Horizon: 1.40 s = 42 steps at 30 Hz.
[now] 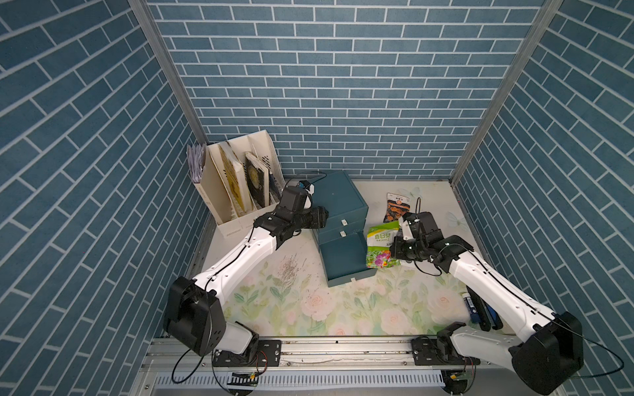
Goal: Take the seed bags out of the drawer
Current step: Pick up the seed packet from the drawer, then place the seed packet at the center of the board.
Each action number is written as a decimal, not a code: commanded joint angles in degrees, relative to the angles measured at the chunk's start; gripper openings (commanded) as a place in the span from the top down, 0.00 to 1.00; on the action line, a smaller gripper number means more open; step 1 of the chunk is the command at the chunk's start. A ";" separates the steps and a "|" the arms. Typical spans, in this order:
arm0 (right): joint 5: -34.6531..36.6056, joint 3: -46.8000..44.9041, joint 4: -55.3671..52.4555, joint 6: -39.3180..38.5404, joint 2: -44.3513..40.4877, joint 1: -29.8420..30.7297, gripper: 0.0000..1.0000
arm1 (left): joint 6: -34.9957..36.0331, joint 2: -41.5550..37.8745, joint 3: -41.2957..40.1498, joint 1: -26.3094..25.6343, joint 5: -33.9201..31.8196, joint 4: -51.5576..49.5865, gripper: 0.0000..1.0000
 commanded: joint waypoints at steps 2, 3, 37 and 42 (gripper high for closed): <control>2.40 -0.12 -3.89 -3.44 -1.50 -6.06 1.00 | 1.62 2.16 -0.95 -0.23 -0.86 -7.79 0.32; 2.41 0.01 -3.62 -3.66 -1.36 -7.44 1.00 | 1.65 2.21 -0.98 -0.23 -0.78 -7.85 0.32; 6.57 0.35 4.11 -12.67 19.57 -37.88 0.95 | 2.88 3.55 -0.70 -0.31 -0.07 -7.98 0.32; 8.21 -0.81 4.41 -12.59 18.51 -37.87 0.71 | 2.79 3.40 -0.81 -0.25 0.01 -7.91 0.32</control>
